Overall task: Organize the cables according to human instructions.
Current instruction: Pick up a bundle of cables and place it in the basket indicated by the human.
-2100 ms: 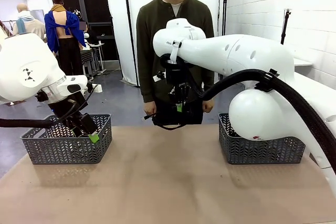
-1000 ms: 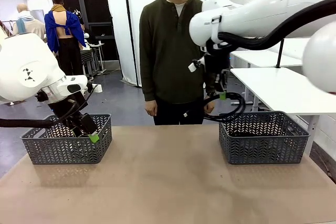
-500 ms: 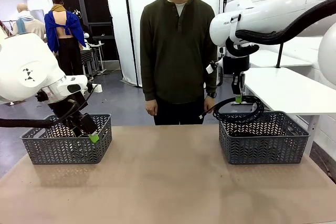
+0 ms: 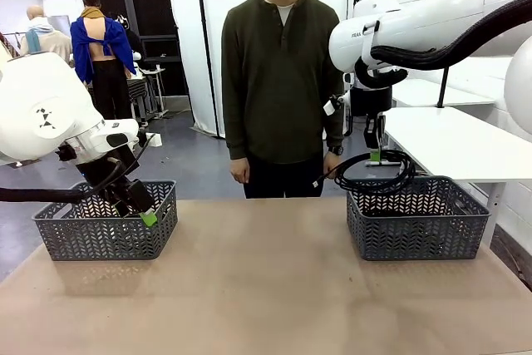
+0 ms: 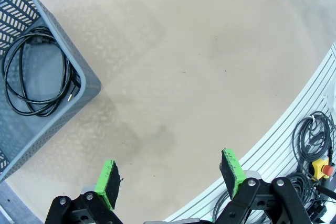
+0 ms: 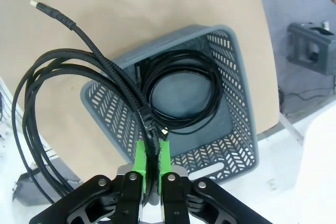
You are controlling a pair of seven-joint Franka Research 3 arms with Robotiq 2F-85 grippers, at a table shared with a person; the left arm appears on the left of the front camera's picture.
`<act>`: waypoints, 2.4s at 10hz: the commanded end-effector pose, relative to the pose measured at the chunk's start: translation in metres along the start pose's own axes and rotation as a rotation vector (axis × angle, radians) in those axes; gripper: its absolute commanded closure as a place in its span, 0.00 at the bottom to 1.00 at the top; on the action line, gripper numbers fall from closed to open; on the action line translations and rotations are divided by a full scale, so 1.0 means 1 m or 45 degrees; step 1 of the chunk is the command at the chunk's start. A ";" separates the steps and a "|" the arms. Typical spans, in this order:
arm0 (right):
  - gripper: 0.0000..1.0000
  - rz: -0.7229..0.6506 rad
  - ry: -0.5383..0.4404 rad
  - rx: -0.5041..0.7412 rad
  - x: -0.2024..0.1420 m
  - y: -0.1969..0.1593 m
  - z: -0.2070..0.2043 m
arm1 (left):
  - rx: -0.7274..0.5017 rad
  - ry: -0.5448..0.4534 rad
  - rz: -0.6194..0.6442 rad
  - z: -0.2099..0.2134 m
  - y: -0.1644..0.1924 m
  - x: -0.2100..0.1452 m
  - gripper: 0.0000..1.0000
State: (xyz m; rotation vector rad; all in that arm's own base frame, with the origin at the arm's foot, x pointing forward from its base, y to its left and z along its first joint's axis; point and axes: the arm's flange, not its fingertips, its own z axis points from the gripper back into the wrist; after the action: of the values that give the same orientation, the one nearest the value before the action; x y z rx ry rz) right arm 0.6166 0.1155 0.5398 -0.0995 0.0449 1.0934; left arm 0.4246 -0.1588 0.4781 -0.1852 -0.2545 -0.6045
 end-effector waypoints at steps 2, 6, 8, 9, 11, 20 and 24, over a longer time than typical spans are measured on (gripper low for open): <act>1.00 0.028 -0.045 -0.020 -0.008 -0.010 -0.004 | 0.006 -0.007 0.011 0.001 0.000 0.000 0.00; 1.00 0.118 -0.094 0.026 -0.043 -0.047 -0.016 | 0.006 -0.007 0.011 0.001 0.000 0.000 0.00; 1.00 0.168 -0.123 0.012 -0.058 -0.064 -0.026 | 0.006 -0.007 0.011 0.001 0.000 0.000 0.00; 1.00 0.165 -0.133 0.016 -0.062 -0.071 -0.031 | 0.006 -0.007 0.011 0.001 0.000 0.000 0.00; 1.00 0.211 -0.145 -0.055 -0.066 -0.076 -0.044 | 0.006 -0.007 0.011 0.001 0.000 0.000 0.00; 1.00 0.241 -0.108 -0.039 -0.062 -0.110 -0.090 | 0.006 -0.007 0.011 0.001 0.000 0.000 0.00; 1.00 0.201 -0.106 -0.023 -0.055 -0.122 -0.100 | 0.006 -0.007 0.011 0.001 0.000 0.000 0.00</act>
State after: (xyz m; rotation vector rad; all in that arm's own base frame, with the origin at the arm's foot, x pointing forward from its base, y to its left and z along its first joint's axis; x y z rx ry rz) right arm 0.6916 0.0030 0.4504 -0.0614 -0.0355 1.2587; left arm 0.4246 -0.1588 0.4782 -0.1852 -0.2546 -0.6043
